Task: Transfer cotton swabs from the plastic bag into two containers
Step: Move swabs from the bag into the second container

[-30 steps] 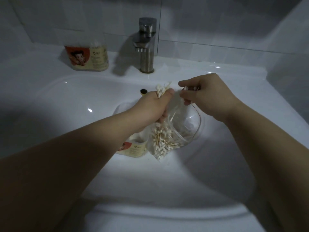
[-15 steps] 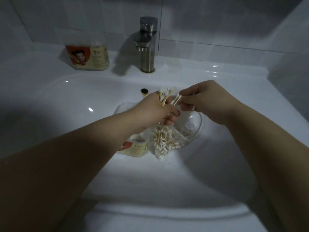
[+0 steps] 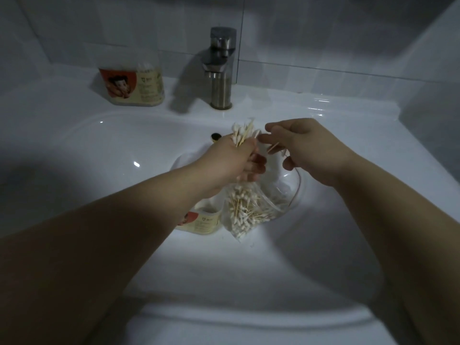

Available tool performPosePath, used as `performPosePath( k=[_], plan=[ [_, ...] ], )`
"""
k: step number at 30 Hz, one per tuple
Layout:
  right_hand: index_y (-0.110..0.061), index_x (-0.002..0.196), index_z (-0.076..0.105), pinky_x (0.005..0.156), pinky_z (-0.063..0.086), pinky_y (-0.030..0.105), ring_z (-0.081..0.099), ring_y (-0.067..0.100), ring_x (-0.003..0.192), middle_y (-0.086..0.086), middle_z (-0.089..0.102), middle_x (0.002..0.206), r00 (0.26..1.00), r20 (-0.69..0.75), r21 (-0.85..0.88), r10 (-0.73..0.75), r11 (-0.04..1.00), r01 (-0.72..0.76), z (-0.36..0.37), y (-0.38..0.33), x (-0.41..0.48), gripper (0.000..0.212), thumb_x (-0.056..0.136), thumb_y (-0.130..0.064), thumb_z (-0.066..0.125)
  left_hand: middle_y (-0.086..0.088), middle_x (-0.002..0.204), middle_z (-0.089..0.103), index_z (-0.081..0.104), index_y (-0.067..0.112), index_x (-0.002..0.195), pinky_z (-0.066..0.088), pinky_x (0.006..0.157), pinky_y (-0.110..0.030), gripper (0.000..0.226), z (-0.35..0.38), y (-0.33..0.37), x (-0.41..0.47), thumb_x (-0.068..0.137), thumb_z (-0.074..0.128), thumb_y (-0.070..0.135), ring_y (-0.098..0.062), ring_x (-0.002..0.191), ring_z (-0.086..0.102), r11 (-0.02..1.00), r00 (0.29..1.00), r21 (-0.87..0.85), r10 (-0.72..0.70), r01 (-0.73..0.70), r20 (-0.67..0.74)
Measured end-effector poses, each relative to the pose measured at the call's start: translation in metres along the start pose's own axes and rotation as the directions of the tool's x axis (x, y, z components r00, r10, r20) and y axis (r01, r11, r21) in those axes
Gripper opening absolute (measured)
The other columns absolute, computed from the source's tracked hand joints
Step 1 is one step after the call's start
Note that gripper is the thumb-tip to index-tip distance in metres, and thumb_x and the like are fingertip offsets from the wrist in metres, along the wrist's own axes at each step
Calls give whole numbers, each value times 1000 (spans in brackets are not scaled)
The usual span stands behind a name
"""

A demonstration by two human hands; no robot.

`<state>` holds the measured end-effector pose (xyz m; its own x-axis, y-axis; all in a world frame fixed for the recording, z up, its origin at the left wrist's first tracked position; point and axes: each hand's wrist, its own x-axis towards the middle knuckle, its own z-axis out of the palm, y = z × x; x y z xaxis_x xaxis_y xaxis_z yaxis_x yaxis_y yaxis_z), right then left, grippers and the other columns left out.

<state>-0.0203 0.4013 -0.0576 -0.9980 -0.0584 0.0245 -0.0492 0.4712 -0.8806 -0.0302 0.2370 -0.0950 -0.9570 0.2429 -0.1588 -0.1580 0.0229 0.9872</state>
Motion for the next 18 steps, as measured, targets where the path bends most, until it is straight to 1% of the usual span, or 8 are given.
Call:
performPosePath(
  k=[2,4,6,9,11,13,16,18],
  plan=[
    [-22,108,66,51,49,23,70,20,95,-4,76,107,1000,12,4,0,1000,0,0,0,0,17,106,-22,48,-4,81,69,64,14,98,63,65,-30,24,-1,1,1,109,45,24,-15,66,72,998,1000,-58,11,-12,-21],
    [-21,107,68,50,49,23,71,15,85,-6,77,100,1000,20,-5,-6,1000,7,0,1,1,19,106,-22,49,-4,81,71,65,13,101,64,66,-31,24,-2,1,3,109,44,23,-15,66,72,997,999,-66,23,-25,-27],
    [-12,100,73,50,48,23,65,11,71,2,76,89,998,56,-43,-32,998,34,1,2,2,26,106,-21,49,-7,82,73,67,11,101,61,61,-28,25,-2,1,2,109,46,21,-15,64,70,999,1000,-47,18,-17,24],
    [3,96,70,53,46,27,58,22,71,14,68,79,988,144,-127,-62,989,81,5,3,1,36,106,-20,44,-1,74,69,67,12,100,48,50,-22,23,-1,-1,0,109,48,22,-9,56,59,1000,995,14,-2,0,102],
    [4,100,69,56,49,32,57,28,77,20,70,91,989,139,-181,-54,980,79,6,4,1,36,106,-21,44,3,64,58,62,13,95,39,45,-20,21,1,-1,1,108,48,21,-6,50,47,1000,995,5,-18,17,98],
    [2,111,69,56,50,32,60,25,81,22,69,102,990,136,-181,-38,981,63,8,3,1,34,106,-20,43,6,58,48,58,14,94,33,43,-19,19,2,0,2,108,48,21,-6,47,39,999,996,-20,-37,39,83],
    [-7,141,56,53,47,30,66,20,93,11,68,111,995,91,-14,30,999,-29,8,0,1,40,103,-13,46,6,56,41,56,16,90,31,42,-20,23,0,2,2,108,50,29,-6,46,34,997,996,-38,-67,70,61],
    [-12,149,49,56,47,31,68,23,101,8,68,117,998,55,40,44,998,-46,5,0,2,46,103,-13,49,6,57,43,53,18,84,32,41,-20,31,0,4,1,107,51,39,-7,47,37,995,996,-60,-77,80,49]
  ],
)
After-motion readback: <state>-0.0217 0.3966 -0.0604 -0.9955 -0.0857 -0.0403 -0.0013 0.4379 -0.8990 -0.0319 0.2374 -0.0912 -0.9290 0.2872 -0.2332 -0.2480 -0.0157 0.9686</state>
